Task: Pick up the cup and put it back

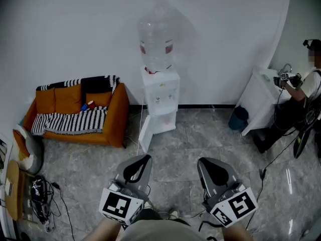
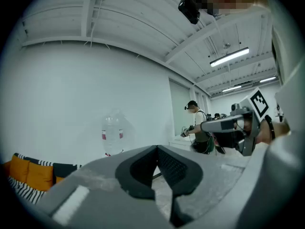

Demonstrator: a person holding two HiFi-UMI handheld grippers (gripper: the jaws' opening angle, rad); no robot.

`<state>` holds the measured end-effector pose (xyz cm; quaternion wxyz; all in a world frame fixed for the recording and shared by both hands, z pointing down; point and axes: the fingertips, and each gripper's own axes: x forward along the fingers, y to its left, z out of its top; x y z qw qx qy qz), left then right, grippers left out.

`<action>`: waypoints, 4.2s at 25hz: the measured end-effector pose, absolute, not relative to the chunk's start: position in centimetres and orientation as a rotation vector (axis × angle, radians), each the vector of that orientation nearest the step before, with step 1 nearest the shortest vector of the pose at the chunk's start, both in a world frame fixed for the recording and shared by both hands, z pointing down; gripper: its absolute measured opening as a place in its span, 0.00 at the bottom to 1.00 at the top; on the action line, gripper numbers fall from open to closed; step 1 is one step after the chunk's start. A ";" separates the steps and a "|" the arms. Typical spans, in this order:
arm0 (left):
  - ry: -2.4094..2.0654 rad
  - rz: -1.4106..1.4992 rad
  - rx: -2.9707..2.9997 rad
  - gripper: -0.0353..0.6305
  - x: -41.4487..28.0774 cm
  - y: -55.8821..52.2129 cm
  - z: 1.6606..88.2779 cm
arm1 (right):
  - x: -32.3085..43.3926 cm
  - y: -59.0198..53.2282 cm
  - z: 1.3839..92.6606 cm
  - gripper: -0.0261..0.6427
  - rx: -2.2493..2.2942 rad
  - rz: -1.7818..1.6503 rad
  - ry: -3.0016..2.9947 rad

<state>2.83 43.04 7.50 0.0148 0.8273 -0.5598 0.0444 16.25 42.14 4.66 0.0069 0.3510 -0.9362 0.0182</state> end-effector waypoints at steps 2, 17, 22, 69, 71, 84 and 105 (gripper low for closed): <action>-1.754 0.162 2.592 0.06 2.5 43.1 7.7 | 16.1 42.3 4.6 0.04 1.097 0.064 -2.938; -1.741 0.202 2.611 0.06 4.8 42.8 8.8 | 18.1 41.5 5.3 0.05 1.125 0.114 -2.937; -1.756 0.216 2.626 0.06 6.2 42.8 8.4 | 19.8 41.4 5.1 0.33 1.143 0.167 -2.980; -1.655 0.307 2.622 0.06 -8.5 4.8 12.5 | 5.9 3.3 10.8 0.40 1.190 0.304 -2.822; -1.657 0.305 2.593 0.06 -8.6 4.0 12.9 | 6.1 1.8 11.1 0.40 1.184 0.308 -2.814; -1.911 0.274 2.320 0.06 -6.0 -1.7 14.8 | 9.6 -6.7 13.0 0.40 0.904 0.300 -2.874; -1.956 0.270 2.308 0.06 -5.3 -7.9 35.0 | 6.8 -15.0 34.5 0.41 0.849 0.234 -2.903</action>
